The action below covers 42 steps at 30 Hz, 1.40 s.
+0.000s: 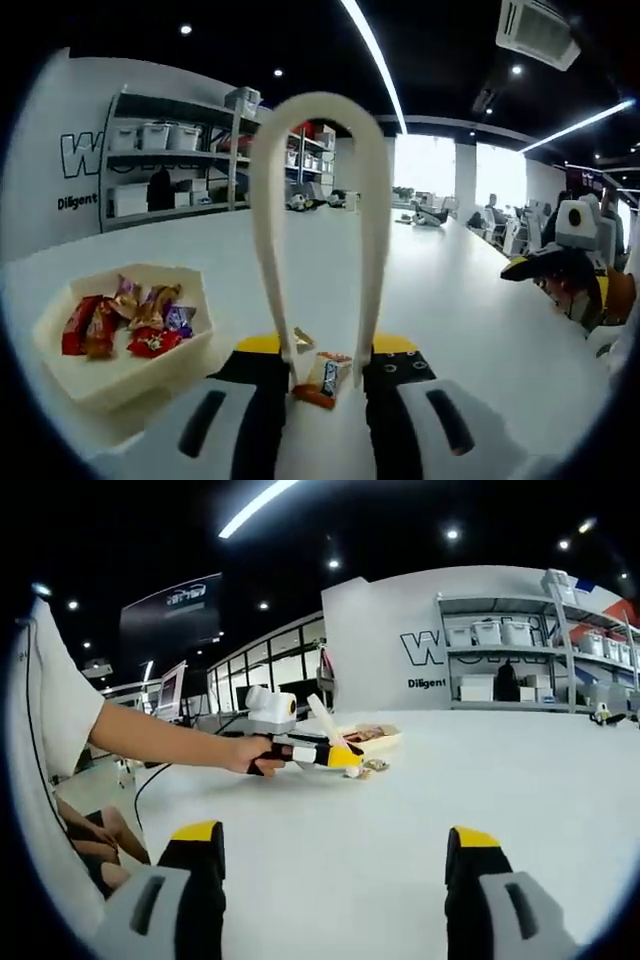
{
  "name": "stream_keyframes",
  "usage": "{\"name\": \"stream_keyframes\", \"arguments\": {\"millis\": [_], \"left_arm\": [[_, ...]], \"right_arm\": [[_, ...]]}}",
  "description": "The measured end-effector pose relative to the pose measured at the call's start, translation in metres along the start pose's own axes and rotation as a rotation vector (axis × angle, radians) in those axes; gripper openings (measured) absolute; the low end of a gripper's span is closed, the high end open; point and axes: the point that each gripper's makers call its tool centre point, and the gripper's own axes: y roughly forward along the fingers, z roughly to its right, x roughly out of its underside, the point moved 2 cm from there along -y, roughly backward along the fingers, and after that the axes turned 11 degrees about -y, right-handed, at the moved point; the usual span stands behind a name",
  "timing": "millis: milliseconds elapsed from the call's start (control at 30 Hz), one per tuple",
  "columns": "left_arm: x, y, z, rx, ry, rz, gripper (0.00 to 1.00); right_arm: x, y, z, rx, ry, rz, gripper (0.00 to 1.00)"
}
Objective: Place the target food into the container with the food tongs after gripping and lifting it, then release it inside without dropping or visibly crushing the food.
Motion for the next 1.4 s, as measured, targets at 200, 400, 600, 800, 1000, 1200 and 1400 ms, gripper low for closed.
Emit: {"name": "stream_keyframes", "arguments": {"millis": [200,400,600,800,1000,1200,1400], "left_arm": [[0.001,0.005,0.001,0.019,0.031,-0.024,0.29],[0.004,0.006,0.0,0.022,0.043,-0.041,0.28],[0.005,0.006,0.003,0.019,0.022,-0.07,0.24],[0.008,0.003,0.008,0.016,-0.021,-0.099,0.23],[0.0,-0.004,0.012,-0.006,-0.051,-0.087,0.23],[-0.016,-0.012,0.012,-0.022,-0.058,-0.056,0.24],[0.002,-0.003,0.011,-0.03,-0.053,-0.096,0.26]], "right_arm": [[0.001,-0.002,0.001,0.001,0.011,0.0,0.86],[0.003,-0.002,0.002,0.002,0.011,-0.004,0.85],[0.005,-0.002,0.003,0.002,0.013,-0.012,0.83],[0.006,-0.003,0.001,-0.005,0.009,-0.021,0.81],[0.005,-0.003,-0.002,-0.011,0.005,-0.02,0.79],[0.004,-0.004,-0.006,-0.015,0.0,-0.02,0.79],[0.004,-0.007,-0.008,-0.016,-0.001,-0.019,0.78]]}}
